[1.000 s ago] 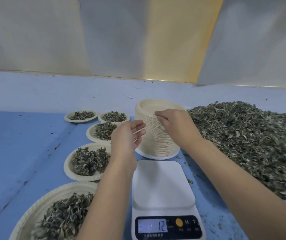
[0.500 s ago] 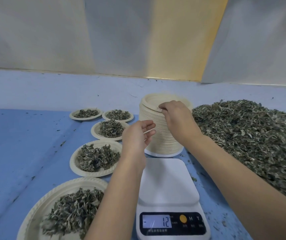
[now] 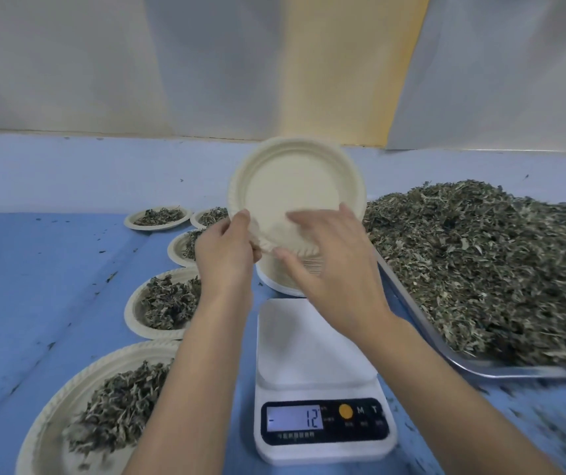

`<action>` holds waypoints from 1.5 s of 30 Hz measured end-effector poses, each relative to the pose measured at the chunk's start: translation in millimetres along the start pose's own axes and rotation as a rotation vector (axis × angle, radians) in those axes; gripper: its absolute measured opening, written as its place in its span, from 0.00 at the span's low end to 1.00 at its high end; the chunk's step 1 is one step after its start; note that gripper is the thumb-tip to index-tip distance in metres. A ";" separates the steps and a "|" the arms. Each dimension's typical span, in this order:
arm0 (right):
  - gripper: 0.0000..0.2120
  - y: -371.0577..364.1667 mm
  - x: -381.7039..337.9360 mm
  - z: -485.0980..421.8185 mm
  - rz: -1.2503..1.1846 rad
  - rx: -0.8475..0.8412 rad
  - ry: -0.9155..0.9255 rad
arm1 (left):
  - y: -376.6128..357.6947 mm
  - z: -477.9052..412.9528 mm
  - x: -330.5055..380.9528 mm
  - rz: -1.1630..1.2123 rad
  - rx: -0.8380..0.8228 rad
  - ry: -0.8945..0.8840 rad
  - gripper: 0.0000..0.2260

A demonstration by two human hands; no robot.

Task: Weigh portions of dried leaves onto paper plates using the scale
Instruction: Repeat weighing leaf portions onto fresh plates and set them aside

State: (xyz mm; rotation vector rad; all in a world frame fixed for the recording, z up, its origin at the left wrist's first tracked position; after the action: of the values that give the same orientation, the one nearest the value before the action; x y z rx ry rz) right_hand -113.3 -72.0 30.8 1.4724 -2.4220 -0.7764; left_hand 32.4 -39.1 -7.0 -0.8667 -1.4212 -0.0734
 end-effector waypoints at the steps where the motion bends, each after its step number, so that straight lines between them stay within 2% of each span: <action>1: 0.19 5.2 12.0 0.9 -0.074 -0.007 -0.148 | -0.5 0.6 2.9 -0.031 -0.024 -0.014 0.08; 4: 0.24 16.7 48.5 12.1 -0.417 0.008 -0.573 | -4.2 5.9 11.5 -0.099 -0.121 -0.034 0.04; 5: 0.23 18.4 56.6 16.9 -0.547 0.017 -0.663 | -4.9 8.0 14.2 -0.143 -0.155 -0.045 0.07; 8: 0.16 27.6 73.3 30.9 -0.731 0.120 -0.803 | -2.5 13.3 23.2 -0.288 -0.206 -0.091 0.14; 11: 0.13 37.4 85.1 41.7 -0.811 0.256 -0.913 | 10.1 18.4 31.3 -0.399 -0.170 -0.127 0.04; 13: 0.16 39.6 91.7 48.1 -0.816 0.281 -0.964 | 21.1 19.0 34.2 -0.475 -0.122 -0.165 0.15; 14: 0.18 39.3 93.5 51.1 -0.798 0.268 -0.973 | 26.2 19.0 34.7 -0.514 -0.094 -0.166 0.20; 16: 0.21 35.5 96.3 56.7 -0.720 0.213 -0.969 | 34.2 16.4 32.3 -0.640 -0.048 -0.134 0.23; 18: 0.23 30.0 99.6 64.2 -0.620 0.150 -0.981 | 37.0 13.0 22.7 -0.734 -0.062 -0.019 0.20; 21: 0.22 18.4 104.9 76.4 -0.553 0.076 -1.015 | 37.2 12.8 0.7 -0.753 -0.134 0.197 0.17; 25: 0.23 7.4 109.4 88.3 -0.462 0.002 -1.009 | 38.2 16.7 -18.0 -0.821 -0.196 0.318 0.15; 35: 0.25 1.3 105.8 89.7 -0.242 -0.112 -0.880 | 41.2 18.3 -25.0 -0.885 -0.242 0.364 0.15; 45: 0.27 1.4 107.1 90.9 -0.181 -0.132 -0.892 | 40.5 28.2 -28.3 -0.882 -0.268 0.471 0.14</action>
State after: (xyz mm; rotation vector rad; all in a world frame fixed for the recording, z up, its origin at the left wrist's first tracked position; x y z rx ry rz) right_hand -204.9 -134.7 -55.2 1.5057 -2.7121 -1.9317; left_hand 25.0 -7.4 -53.7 -0.3328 -1.2545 -1.0826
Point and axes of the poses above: each hand's wrist, its own z-axis away from the middle knuckle, its own y-axis out of the back of the hand, x = y × z, the point moved 7 cm from there along -z, towards the middle knuckle, and after that the axes turned 10 degrees about z, right-handed, at the moved point
